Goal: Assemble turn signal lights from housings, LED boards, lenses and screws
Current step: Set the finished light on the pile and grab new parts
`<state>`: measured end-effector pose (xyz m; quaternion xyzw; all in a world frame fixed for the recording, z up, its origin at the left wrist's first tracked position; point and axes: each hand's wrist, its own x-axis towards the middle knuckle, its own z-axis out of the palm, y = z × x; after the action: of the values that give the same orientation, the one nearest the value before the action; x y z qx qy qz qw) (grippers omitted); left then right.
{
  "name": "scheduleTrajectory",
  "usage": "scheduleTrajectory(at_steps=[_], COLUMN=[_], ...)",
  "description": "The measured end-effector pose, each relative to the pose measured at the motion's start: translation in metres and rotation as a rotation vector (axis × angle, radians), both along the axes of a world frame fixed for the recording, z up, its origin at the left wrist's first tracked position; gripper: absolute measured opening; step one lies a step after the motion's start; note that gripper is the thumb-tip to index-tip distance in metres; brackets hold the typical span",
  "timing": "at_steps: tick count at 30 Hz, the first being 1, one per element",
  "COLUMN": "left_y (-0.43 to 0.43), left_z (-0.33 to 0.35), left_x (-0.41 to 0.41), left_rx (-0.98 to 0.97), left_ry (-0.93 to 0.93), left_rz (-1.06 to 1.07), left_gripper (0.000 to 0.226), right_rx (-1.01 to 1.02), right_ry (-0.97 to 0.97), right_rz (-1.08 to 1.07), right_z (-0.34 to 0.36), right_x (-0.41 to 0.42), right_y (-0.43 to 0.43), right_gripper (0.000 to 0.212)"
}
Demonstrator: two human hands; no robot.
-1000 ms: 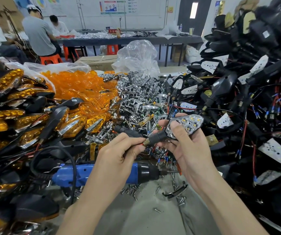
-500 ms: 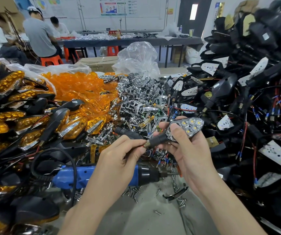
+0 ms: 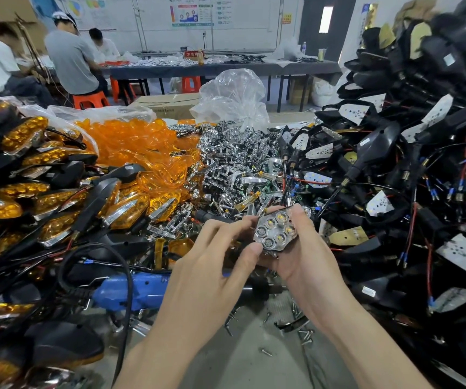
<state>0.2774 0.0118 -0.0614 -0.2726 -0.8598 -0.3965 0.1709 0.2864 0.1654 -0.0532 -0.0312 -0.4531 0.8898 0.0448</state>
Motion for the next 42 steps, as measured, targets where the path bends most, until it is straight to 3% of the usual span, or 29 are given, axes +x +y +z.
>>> scheduleTrajectory(at_steps=[14, 19, 26, 30, 34, 42], left_y=[0.004, -0.001, -0.01, -0.01, -0.011, -0.007], left_z=[0.004, 0.006, 0.004, 0.002, 0.004, 0.005], left_x=[0.005, 0.005, -0.003, -0.005, -0.004, 0.0], left_rx=[0.05, -0.053, -0.211, -0.189, -0.178, -0.223], left_ry=[-0.014, 0.039, 0.127, 0.178, 0.199, 0.207], left_rz=[-0.02, 0.012, 0.004, 0.002, -0.007, 0.011], left_gripper=[0.035, 0.032, 0.033, 0.036, 0.034, 0.037], right_rx=[0.117, 0.141, 0.092, 0.085, 0.108, 0.133], right_ry=[0.043, 0.087, 0.09, 0.097, 0.115, 0.129], right_rz=[-0.065, -0.163, -0.28, -0.286, -0.28, -0.313], right_z=[-0.002, -0.001, 0.002, 0.001, 0.001, -0.003], right_x=[0.003, 0.004, 0.003, 0.002, 0.002, 0.0], right_y=[-0.002, 0.0, 0.012, 0.014, 0.013, 0.01], right_gripper=[0.037, 0.034, 0.042, 0.053, 0.042, 0.053])
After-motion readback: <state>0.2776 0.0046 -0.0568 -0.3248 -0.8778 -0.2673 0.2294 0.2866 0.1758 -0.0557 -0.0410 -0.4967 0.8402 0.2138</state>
